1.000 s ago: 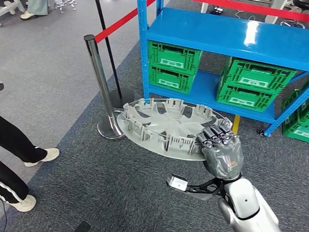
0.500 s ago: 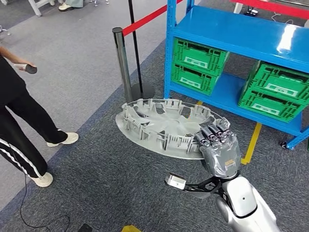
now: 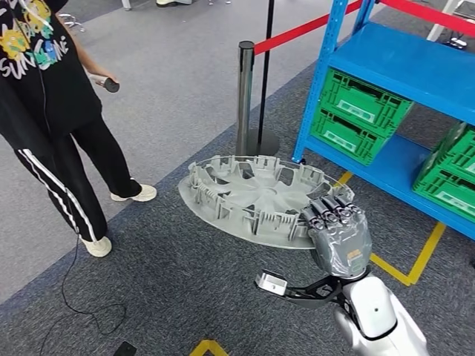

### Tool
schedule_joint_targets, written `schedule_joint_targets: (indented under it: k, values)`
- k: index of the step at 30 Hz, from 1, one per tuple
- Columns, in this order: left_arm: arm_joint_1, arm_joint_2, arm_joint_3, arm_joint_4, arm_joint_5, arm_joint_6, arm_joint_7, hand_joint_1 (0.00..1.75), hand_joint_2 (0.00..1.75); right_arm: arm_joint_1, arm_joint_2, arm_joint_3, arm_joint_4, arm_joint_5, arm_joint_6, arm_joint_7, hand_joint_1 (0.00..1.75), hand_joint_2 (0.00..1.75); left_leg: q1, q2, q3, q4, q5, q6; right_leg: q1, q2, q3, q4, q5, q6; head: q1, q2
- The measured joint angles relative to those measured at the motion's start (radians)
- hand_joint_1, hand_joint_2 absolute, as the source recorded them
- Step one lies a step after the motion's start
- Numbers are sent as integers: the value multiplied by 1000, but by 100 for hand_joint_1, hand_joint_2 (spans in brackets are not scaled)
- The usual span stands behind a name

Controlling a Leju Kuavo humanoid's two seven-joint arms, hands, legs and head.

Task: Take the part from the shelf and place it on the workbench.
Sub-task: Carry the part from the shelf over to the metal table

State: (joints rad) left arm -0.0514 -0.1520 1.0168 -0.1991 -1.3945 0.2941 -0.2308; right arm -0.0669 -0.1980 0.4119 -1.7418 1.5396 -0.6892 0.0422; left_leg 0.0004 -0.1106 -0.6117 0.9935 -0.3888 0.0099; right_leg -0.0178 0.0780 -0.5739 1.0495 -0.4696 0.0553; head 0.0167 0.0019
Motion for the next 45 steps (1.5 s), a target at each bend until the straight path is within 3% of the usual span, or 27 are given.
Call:
schedule_joint_targets:
  k: [2,3,4,6,8,10,11,13,14,16,17,19,21,23,25,26,28,30,32,34,36,38,39,41,42,43,45]
  values:
    - [1,1,1,0,0,-1,1,0,175,-1,0,1,1,4,0,0,175,175,3,-24,-13,1,9,-14,-1,20,13,-26,-1,-2,-1,0]
    - [2,1,1,0,0,-2,2,0,175,-2,0,1,2,5,0,0,175,175,6,-35,-18,-1,13,-21,0,6,13,-25,3,-7,-1,0]
    - [4,1,2,0,0,-2,2,0,175,-2,0,2,2,7,0,0,175,175,6,-28,-22,0,14,-27,0,-7,13,-27,6,-13,-1,0]
    - [5,0,6,0,0,-2,3,0,175,-3,0,2,2,8,0,0,175,175,3,28,-47,45,-17,-36,-1,-38,14,-32,11,-26,-8,0]
    - [2,-1,8,0,-1,-2,3,0,175,-3,1,2,2,6,0,0,175,175,2,87,-106,172,-86,-44,1,-69,13,-33,11,-33,-16,0]
    - [0,-2,9,0,-3,-3,4,0,175,-3,1,2,3,3,0,1,175,175,6,98,-157,285,-126,-50,2,-102,12,-33,11,-34,-16,0]
    - [1,-2,10,0,-4,-3,4,0,175,-3,1,2,3,2,0,1,175,175,7,100,-157,291,-119,-51,2,-118,12,-33,10,-34,-16,0]
    - [2,-2,11,0,-6,-3,6,0,175,-3,1,2,3,-2,0,4,175,175,8,119,-96,190,-64,-50,3,-145,14,-32,8,-31,-16,0]
    - [1,-2,11,0,-7,-3,6,0,175,-2,1,2,3,-3,0,6,175,175,6,145,-54,117,-40,-50,6,-157,16,-32,5,-27,-17,0]
    - [-1,-2,12,0,-8,-3,6,0,175,-3,-1,1,2,-7,0,9,175,175,2,178,-4,25,-18,-38,13,-177,19,-30,1,-16,-17,0]
    - [-1,-3,12,0,-8,-4,7,0,175,-3,-1,0,2,-10,0,10,175,175,0,180,0,12,-20,-31,17,-187,20,-31,-1,-11,-16,0]
    - [2,-3,13,0,-8,-4,8,0,175,-3,-2,0,2,-15,0,10,175,175,-1,155,-4,10,-17,-15,15,-197,24,-33,-4,0,-14,0]
    - [4,-2,14,0,-8,-4,9,0,175,-2,-6,-1,1,-18,0,10,175,175,3,132,-4,7,-13,-1,9,-150,6,9,-35,8,-12,0]
    - [1,0,14,0,-9,-4,9,0,175,0,-12,-2,0,-20,0,9,175,175,4,108,-4,6,-12,9,6,-93,-52,133,-99,10,-8,0]
    - [0,-1,15,0,-9,-5,10,0,175,3,-17,-3,0,-21,0,9,175,175,1,80,-4,6,-12,13,8,-80,-115,255,-139,10,-7,0]
    - [0,-1,15,0,-10,-5,10,0,175,4,-20,-4,0,-21,0,9,175,175,1,65,-4,6,-12,13,8,-79,-126,267,-131,8,-7,0]
    - [2,-1,15,0,-10,-6,11,0,175,7,-27,-6,0,-22,0,9,175,175,1,34,-3,8,-11,12,6,-67,-88,170,-61,5,-7,0]
    - [1,0,15,0,-10,-9,15,0,175,8,-36,-10,-3,-24,-1,9,175,175,2,6,-6,12,-9,6,-1,-19,-23,33,-7,4,-8,0]
    - [1,0,15,0,-10,-13,19,0,175,10,-48,-15,-9,-28,0,10,175,175,4,-17,-15,13,-3,-6,-3,12,3,-18,0,1,-9,0]
    - [6,1,15,0,-11,-15,20,0,175,11,-60,-21,-16,-31,3,10,175,175,9,-37,-22,10,4,-19,-1,-8,5,-22,5,-8,-9,0]
    - [9,1,15,0,-11,-18,21,0,175,11,-73,-28,-24,-33,9,12,175,175,6,-5,-38,36,-15,-28,-2,-35,10,-30,10,-23,-14,0]
    - [7,0,15,0,-11,-21,21,0,175,13,-89,-37,-34,-41,19,14,175,175,2,63,-89,143,-74,-36,0,-64,13,-35,11,-32,-21,0]
    - [5,0,15,0,-11,-24,21,0,175,14,-100,-42,-40,-47,27,15,175,175,4,85,-124,215,-105,-39,2,-80,13,-35,10,-35,-23,0]
    - [4,0,15,0,-11,-29,21,0,175,14,-124,-52,-53,-60,43,15,175,175,7,98,-163,298,-126,-41,4,-110,13,-35,9,-35,-23,0]
    - [5,0,15,0,-11,-31,21,0,175,14,-136,-58,-59,-66,50,15,175,175,7,101,-155,286,-110,-41,5,-124,14,-35,8,-35,-23,0]
    - [5,0,15,0,-11,-32,21,0,175,14,-147,-63,-65,-71,55,15,175,175,8,107,-127,236,-81,-40,5,-137,15,-35,7,-33,-23,0]
    - [4,1,15,0,-11,-33,21,0,175,14,-165,-74,-77,-77,59,15,175,175,3,156,-49,98,-30,-35,9,-160,18,-32,2,-26,-24,0]
